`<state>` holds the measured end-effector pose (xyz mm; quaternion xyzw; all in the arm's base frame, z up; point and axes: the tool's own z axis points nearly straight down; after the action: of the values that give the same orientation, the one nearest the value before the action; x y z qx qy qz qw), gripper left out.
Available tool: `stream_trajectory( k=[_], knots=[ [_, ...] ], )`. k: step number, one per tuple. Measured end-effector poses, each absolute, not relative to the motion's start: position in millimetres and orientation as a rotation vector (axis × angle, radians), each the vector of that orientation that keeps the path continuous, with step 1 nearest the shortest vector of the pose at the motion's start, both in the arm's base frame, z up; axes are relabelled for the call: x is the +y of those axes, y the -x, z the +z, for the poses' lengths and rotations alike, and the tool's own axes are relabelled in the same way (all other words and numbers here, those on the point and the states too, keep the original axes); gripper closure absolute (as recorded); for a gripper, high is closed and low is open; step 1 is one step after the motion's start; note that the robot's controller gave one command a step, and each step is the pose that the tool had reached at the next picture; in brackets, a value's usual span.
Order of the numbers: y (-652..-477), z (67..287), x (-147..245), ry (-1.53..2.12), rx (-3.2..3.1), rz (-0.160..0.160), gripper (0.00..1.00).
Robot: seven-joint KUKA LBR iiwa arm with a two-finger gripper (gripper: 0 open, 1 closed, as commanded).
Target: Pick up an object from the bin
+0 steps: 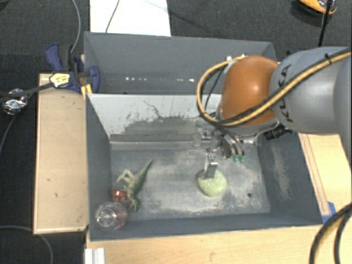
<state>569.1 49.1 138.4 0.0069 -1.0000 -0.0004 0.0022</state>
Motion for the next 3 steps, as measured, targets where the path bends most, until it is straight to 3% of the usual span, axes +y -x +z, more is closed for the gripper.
stream_trajectory(
  k=[1,2,3],
  knots=[
    [-570.3,143.0,48.9,-0.02,-3.144,-0.002,0.0],
    [-558.4,128.9,35.4,-0.107,-3.148,-0.005,0.0],
    [-530.3,91.9,3.6,-0.428,-3.117,-0.001,0.0]
  ],
)
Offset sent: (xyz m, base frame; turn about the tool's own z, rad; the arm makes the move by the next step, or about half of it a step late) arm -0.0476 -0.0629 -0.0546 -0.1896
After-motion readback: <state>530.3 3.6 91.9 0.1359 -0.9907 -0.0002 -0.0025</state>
